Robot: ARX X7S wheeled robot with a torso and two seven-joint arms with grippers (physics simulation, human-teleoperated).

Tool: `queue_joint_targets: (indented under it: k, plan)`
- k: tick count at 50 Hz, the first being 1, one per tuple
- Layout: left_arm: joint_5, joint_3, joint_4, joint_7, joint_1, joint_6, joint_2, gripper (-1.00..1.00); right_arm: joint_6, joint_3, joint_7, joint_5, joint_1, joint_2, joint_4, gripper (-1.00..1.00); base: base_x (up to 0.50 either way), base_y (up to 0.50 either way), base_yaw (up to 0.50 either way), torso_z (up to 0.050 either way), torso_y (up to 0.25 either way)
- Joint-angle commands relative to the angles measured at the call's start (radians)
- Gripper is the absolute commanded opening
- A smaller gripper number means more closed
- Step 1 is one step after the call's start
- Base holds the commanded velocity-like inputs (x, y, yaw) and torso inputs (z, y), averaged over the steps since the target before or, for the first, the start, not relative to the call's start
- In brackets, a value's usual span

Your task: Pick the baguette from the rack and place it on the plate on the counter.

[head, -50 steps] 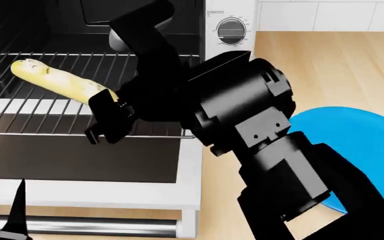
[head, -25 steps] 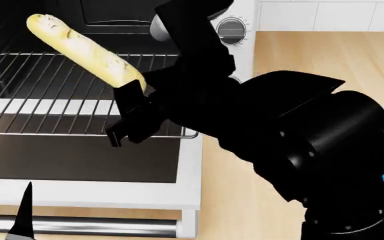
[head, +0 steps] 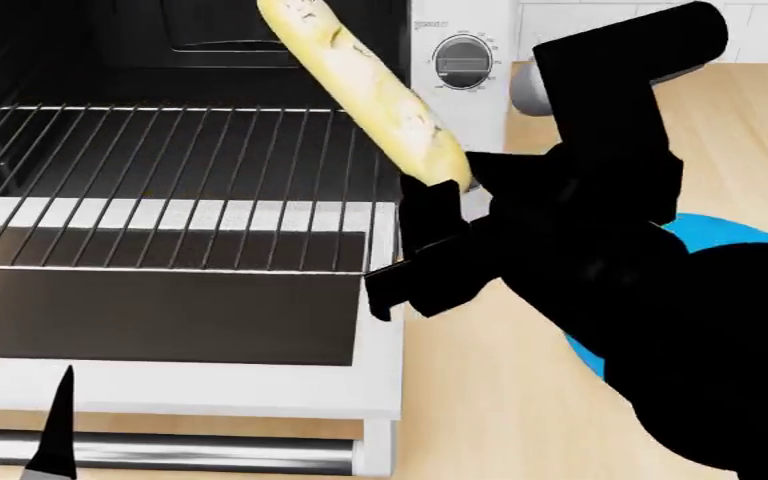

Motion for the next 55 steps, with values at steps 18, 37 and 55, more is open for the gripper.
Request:
queue_joint_targets:
  k: [18,37,55]
  plan:
    - [-0.011,0.022,0.018,-0.013,-0.03,-0.029,-0.003,1.0,-0.131,0.202,0.194,0.024,-0.278,0.28,-0.007,-1.0,0.0,0.0,0.0,0.0,0.0]
    - [-0.018,0.052,0.028,-0.028,-0.07,-0.07,0.003,1.0,-0.279,-0.064,0.097,-0.228,-0.223,0.305,0.267,-1.0,0.0,0.0,0.0,0.0,0.0]
    - [-0.022,0.079,0.03,-0.04,-0.1,-0.101,0.008,1.0,-0.435,-0.277,-0.033,-0.395,-0.077,0.193,0.621,-1.0,0.0,0.0,0.0,0.0,0.0]
